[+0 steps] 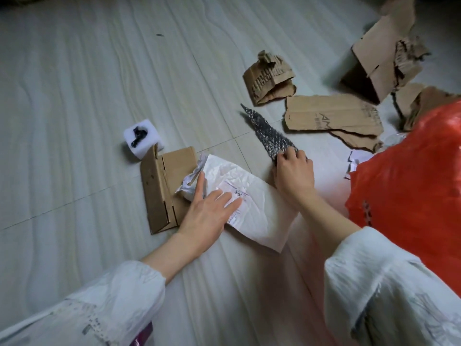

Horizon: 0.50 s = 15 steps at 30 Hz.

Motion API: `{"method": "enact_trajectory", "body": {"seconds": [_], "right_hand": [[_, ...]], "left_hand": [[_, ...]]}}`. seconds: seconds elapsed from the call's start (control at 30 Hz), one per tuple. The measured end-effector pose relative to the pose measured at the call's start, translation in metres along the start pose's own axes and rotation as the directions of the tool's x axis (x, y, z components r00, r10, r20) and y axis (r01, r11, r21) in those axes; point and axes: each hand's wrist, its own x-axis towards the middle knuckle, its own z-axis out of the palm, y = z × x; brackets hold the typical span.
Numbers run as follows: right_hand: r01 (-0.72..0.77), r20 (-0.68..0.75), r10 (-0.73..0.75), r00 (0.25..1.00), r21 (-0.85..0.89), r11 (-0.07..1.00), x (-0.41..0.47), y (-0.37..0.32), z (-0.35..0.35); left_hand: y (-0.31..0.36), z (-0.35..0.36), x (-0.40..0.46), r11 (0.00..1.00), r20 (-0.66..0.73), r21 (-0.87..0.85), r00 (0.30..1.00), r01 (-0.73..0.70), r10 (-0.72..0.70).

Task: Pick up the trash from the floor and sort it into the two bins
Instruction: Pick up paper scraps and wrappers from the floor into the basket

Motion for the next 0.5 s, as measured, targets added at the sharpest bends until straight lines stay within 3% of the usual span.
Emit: {"method": "enact_trajectory", "body": {"seconds": [0.27, 0.37, 0.5], "right_hand": [[-0.049, 0.064, 0.049, 0.997, 0.004, 0.999, -0.026, -0.006, -0.012], [-0.041, 0.065, 0.043, 0.997, -0.032, 0.999, -0.036, -0.007, -0.010], [-0.102, 0.001, 0.103, 0.995, 0.095, 0.990, -0.041, -0.013, -0.027]], "left_hand": [[0.007, 0.000, -0.009, 0.997, -0.002, -0.065, 1.000, -0.031, 0.031], [0.014, 0.000, -0.015, 0.996, -0.093, -0.069, 0.995, -0.050, 0.044], [0.011, -0.009, -0.017, 0.995, -0.180, -0.099, 0.984, -0.020, 0.002]]}}
